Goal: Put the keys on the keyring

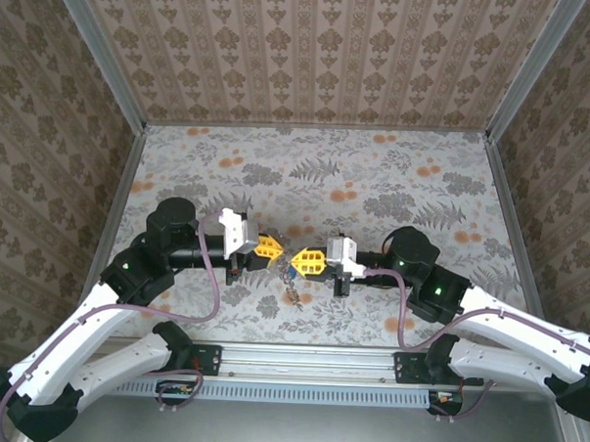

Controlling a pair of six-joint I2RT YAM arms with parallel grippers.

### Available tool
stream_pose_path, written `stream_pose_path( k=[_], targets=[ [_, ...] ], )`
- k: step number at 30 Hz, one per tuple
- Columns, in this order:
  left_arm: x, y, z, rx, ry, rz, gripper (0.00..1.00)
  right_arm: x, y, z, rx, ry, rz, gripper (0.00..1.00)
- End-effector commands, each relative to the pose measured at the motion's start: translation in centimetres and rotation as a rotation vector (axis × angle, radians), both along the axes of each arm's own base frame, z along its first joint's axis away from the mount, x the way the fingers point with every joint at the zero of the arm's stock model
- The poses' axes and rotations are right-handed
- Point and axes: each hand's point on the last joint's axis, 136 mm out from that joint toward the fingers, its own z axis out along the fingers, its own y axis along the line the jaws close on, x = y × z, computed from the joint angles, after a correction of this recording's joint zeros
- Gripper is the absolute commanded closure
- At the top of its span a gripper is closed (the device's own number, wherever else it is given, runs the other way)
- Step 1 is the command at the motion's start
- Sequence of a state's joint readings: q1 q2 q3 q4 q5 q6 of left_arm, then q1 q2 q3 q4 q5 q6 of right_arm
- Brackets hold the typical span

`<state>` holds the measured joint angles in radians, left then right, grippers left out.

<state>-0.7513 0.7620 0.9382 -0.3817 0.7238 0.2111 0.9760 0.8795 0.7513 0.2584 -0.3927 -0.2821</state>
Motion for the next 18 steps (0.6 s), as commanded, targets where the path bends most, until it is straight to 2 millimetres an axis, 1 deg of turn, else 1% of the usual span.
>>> stream_pose_path(
  k=[1, 6, 8, 18],
  targets=[
    [-1.0, 0.3, 0.8, -0.013, -0.010, -0.038, 1.00, 1.1, -1.0, 0.8, 0.030, -0.058, -0.095, 1.00],
    [-1.3, 0.2, 0.7, -0.015, 0.000, -0.061, 1.00, 1.0, 0.0, 0.0, 0.017, -0.045, -0.055, 1.00],
    [-1.2, 0.1, 0.6, -0.012, 0.003, -0.061, 1.00, 0.7, 0.2, 0.0, 0.023, -0.048, -0.036, 1.00],
    [-1.3, 0.1, 0.7, -0.015, 0.004, -0.068, 1.00, 0.9, 0.7, -1.0, 0.000, -0.046, -0.025, 1.00]
  ],
)
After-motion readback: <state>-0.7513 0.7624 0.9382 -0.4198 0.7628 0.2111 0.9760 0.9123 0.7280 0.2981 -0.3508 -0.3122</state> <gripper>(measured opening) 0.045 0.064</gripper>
